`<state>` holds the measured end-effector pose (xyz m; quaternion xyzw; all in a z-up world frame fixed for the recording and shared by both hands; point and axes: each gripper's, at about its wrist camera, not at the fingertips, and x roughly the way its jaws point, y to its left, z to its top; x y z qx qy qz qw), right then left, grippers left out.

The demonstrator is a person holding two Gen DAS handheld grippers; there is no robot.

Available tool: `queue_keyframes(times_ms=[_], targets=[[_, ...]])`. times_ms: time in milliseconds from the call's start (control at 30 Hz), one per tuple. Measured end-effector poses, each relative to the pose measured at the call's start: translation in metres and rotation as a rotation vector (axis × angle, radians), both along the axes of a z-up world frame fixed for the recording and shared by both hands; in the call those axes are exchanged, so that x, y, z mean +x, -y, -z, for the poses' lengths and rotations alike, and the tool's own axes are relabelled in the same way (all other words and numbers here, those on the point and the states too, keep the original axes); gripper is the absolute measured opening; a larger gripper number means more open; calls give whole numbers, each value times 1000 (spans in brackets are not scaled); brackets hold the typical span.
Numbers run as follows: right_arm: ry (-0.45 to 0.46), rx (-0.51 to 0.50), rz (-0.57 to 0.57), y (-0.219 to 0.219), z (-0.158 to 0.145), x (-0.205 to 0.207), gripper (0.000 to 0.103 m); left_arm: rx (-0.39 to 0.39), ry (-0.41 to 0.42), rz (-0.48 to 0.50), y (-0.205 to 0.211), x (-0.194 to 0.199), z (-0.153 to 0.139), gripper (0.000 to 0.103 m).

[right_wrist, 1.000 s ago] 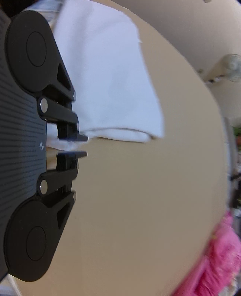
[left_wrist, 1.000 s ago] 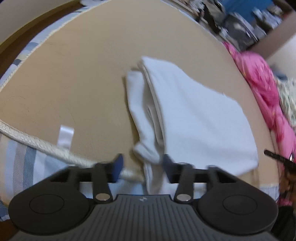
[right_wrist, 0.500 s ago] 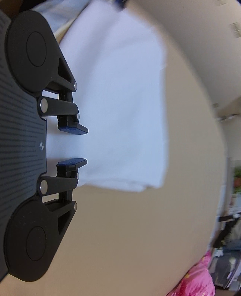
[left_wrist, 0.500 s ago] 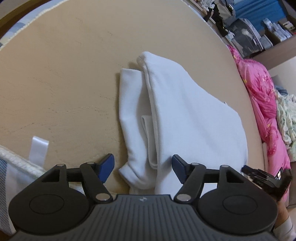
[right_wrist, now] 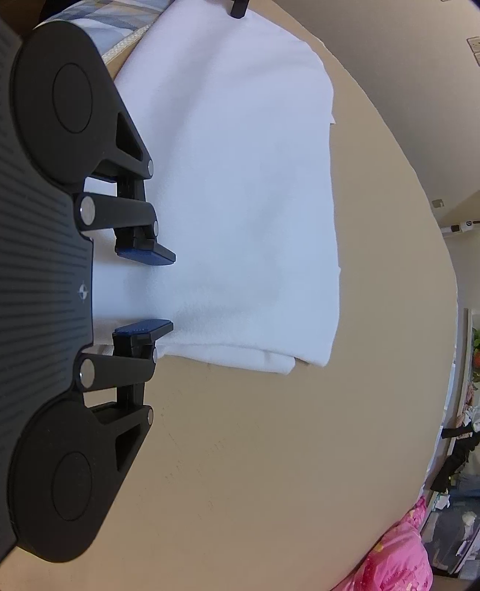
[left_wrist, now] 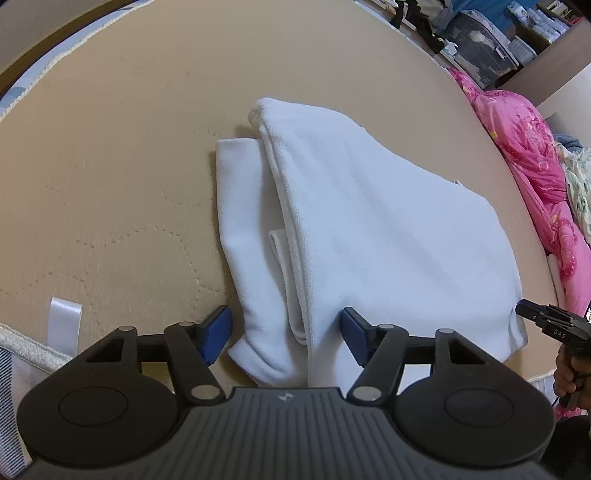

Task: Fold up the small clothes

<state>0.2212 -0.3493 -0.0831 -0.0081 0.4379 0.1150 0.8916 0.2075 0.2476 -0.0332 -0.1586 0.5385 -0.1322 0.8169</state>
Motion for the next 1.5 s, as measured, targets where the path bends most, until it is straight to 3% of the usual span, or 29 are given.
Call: queue_keyframes(times_ms=[100,233,300,533,767,933,1033,1333,1500], targets=[[26,2,6,0,-13,-14,34,11,8,3,5,-2,-1,64],[56,13,23,1,-23,-18,34,-2,10,16,10,-3,0,45],[68,20,30,3,-26,-20,34,-15,8,20,11,-3,0,40],[76,26,58,7,-25,-16,34,-90,-42,-36,-2,3,6,42],[77,20,58,11,-22,-12,34,-59,-34,-32,3,5,7,42],[84,18,57,5,-21,-9,34,-28,-1,-20,18,1,0,24],[97,25,51,2,-23,-7,34,-30,17,-34,20,-4,-5,21],[142,77,109,15,-41,-3,34,49,87,-57,56,-14,-48,19],[164,134,200,45,-51,-5,34,45,177,22,123,-7,-97,18]])
